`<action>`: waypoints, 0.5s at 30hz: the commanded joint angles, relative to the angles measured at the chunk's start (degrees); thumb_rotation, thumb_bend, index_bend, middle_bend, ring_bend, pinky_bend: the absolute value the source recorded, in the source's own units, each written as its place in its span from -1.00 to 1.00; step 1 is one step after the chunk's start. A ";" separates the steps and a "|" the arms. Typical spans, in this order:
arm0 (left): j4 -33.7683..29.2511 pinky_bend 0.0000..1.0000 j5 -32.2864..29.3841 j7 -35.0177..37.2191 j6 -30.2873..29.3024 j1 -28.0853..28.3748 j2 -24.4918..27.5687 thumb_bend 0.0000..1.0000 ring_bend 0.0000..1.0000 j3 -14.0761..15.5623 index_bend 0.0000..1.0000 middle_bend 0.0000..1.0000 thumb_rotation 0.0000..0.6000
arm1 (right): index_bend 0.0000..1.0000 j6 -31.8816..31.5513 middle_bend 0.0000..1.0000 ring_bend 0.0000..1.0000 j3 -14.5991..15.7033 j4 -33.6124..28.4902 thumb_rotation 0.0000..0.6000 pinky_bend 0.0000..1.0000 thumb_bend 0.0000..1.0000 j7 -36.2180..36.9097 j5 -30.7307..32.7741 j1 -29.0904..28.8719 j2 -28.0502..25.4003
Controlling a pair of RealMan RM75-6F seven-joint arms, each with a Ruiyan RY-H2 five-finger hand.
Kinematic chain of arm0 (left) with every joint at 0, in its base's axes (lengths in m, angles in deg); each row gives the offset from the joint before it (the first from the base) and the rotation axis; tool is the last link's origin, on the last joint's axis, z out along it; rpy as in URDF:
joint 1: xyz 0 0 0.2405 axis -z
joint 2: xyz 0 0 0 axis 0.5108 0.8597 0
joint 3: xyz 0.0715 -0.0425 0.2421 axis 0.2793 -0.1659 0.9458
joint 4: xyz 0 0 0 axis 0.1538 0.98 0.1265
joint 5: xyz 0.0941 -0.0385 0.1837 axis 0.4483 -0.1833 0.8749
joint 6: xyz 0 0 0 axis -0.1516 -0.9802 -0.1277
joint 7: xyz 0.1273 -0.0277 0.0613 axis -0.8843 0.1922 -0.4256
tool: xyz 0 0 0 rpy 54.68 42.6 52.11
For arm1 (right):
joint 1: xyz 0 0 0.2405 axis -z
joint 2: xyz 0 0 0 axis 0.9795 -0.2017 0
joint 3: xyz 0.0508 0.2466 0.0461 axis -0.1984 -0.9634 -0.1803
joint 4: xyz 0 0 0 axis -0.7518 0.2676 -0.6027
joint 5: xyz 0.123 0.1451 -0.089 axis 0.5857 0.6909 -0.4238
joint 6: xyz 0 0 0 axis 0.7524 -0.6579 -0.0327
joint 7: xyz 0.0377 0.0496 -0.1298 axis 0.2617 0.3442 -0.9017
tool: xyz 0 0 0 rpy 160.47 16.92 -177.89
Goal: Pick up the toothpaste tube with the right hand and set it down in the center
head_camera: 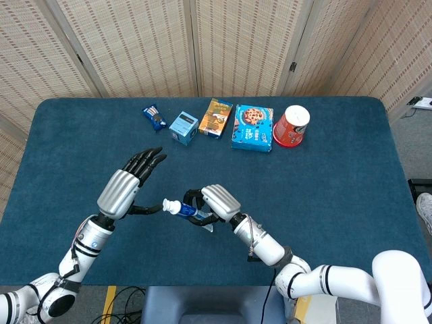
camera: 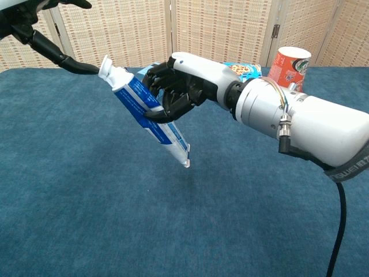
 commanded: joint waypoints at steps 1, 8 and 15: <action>-0.20 -0.73 -0.03 -0.02 -0.05 0.09 0.21 -0.81 -0.88 0.05 -0.92 -0.91 1.00 | 0.49 0.27 0.36 0.15 0.13 -0.03 1.00 0.01 0.57 -0.44 0.38 -0.11 0.05; -0.75 -0.73 -0.53 0.43 0.29 0.45 0.25 -0.81 -0.88 0.26 -0.92 -0.91 1.00 | 0.49 0.66 0.36 0.15 0.03 -0.18 1.00 0.01 0.57 -1.39 1.13 -0.51 0.51; -3.27 -0.73 -5.28 2.11 1.59 -0.14 2.03 -0.81 -0.88 -0.46 -0.92 -0.91 0.95 | 0.49 -0.26 0.36 0.15 -0.14 -0.35 1.00 0.01 0.57 -0.82 0.88 -0.01 -0.11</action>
